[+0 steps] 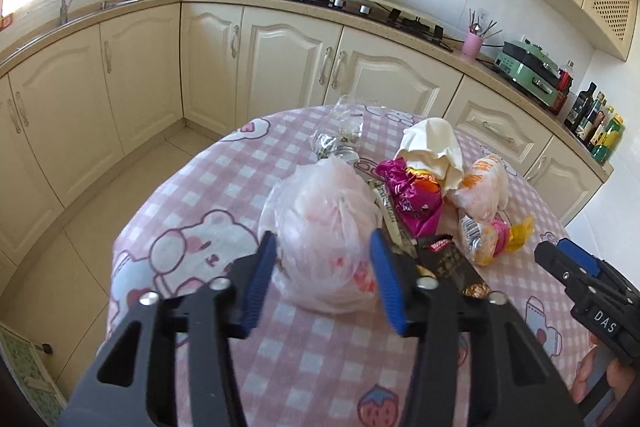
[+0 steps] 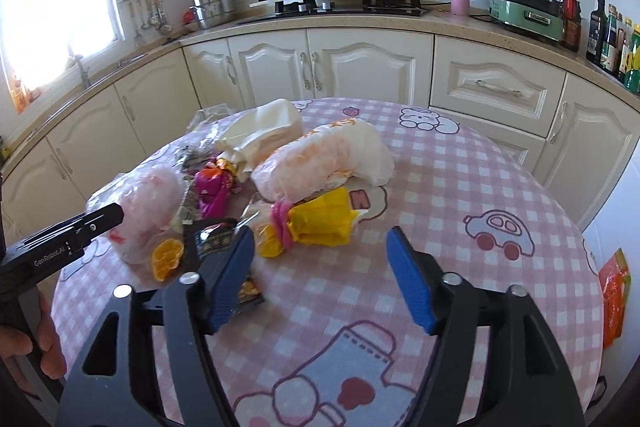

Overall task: Collect trash
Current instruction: 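Grasp the clear plastic bag with the left tool while the right tool grasps the black snack packet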

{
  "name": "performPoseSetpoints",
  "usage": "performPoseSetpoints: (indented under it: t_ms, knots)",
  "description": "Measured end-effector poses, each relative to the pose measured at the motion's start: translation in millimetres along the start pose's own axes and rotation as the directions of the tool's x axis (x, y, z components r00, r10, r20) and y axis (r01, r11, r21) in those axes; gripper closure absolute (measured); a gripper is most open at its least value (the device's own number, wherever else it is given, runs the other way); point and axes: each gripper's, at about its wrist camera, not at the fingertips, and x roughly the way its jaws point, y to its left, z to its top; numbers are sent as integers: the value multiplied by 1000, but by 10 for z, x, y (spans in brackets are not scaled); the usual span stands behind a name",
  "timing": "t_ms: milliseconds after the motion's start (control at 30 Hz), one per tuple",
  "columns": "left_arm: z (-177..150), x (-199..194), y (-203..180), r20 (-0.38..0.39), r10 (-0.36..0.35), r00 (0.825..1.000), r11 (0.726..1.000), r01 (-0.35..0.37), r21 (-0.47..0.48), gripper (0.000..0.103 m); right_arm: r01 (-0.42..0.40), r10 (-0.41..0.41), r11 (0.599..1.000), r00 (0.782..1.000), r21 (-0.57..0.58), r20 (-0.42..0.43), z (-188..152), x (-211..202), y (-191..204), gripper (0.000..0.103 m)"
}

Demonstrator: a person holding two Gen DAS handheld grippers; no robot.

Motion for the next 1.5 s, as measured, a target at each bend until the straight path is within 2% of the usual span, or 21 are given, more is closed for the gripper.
performPoseSetpoints:
  t_ms: [100, 300, 367, 400, 433, 467, 500, 533, 600, 833, 933, 967, 1000, 1033, 1067, 1100, 1233, 1333, 1433, 1467, 1500]
  knots:
    - [35, 38, 3, 18, -14, 1000, 1000, 14, 3, 75, -5, 6, 999, 1000, 44, -12, 57, 147, -49, 23]
    - [-4, -171, 3, 100, -63, 993, 998, 63, -1, 81, -45, 51, 992, 997, 117, -53, 81, 370, -132, 24]
    - [-36, -270, 5, 119, -72, 990, 997, 73, -2, 81, -61, 68, 991, 996, 117, -54, 87, 377, -135, 38]
    - [-47, -304, 10, 122, -79, 989, 997, 80, -4, 81, -66, 74, 991, 996, 119, -57, 86, 380, -141, 48]
    - [-58, -343, 13, 129, -83, 988, 996, 85, -9, 82, -78, 86, 990, 995, 121, -58, 88, 380, -142, 54]
    - [-66, -384, 24, 135, -87, 987, 996, 90, -13, 82, -81, 89, 989, 994, 121, -57, 82, 368, -144, 56]
    - [-75, -438, 21, 141, -93, 986, 995, 95, -10, 82, -77, 84, 990, 995, 117, -52, 74, 344, -142, 64]
    - [-81, -492, 21, 148, -94, 984, 995, 96, -7, 82, -72, 78, 991, 996, 111, -46, 66, 312, -136, 87]
    - [-88, -610, 9, 162, -96, 982, 995, 97, 1, 82, -67, 71, 992, 997, 106, -41, 41, 238, -132, 103]
    - [-165, -988, 24, 208, -99, 973, 995, 102, -4, 82, -43, 44, 997, 999, 69, -3, -19, -39, -60, 103]
    - [-187, -1105, 37, 233, -72, 970, 997, 77, -14, 82, -61, 61, 996, 998, 69, -2, -8, -78, -50, 100]
    - [-188, -1115, 39, 235, -65, 970, 997, 71, -15, 82, -58, 59, 995, 998, 77, -8, -4, -67, -50, 96]
    - [-187, -1117, 41, 236, -59, 970, 998, 65, -18, 82, -53, 54, 995, 999, 82, -10, -6, -56, -42, 81]
    - [-190, -1120, 45, 239, -47, 970, 998, 54, -24, 82, -51, 52, 995, 999, 87, -12, -9, -46, -25, 54]
    - [-192, -1122, 49, 241, -34, 970, 999, 41, -26, 82, -54, 56, 995, 998, 87, -15, -28, -39, 7, 43]
    - [-190, -1112, 55, 241, -20, 970, 999, 27, -26, 82, -60, 61, 995, 998, 77, -12, -34, -41, 49, 40]
    - [-192, -1042, 116, 224, -2, 975, 999, 11, -39, 82, -120, 119, 993, 991, -19, -61, -95, 32, 354, 40]
    - [-204, -979, 139, 206, -5, 979, 999, 13, -38, 82, -114, 100, 987, 988, -116, -119, -128, 191, 616, 40]
    - [-227, -931, 144, 189, -9, 982, 999, 15, -33, 82, -108, 79, 982, 979, -153, -187, -176, 395, 745, 40]
    - [-236, -923, 152, 184, -12, 983, 999, 18, -32, 82, -93, 58, 983, 976, -160, -210, -186, 447, 758, 43]
    - [-246, -920, 161, 182, -14, 983, 999, 20, -30, 82, -63, 29, 984, 980, -169, -196, -176, 436, 762, 59]
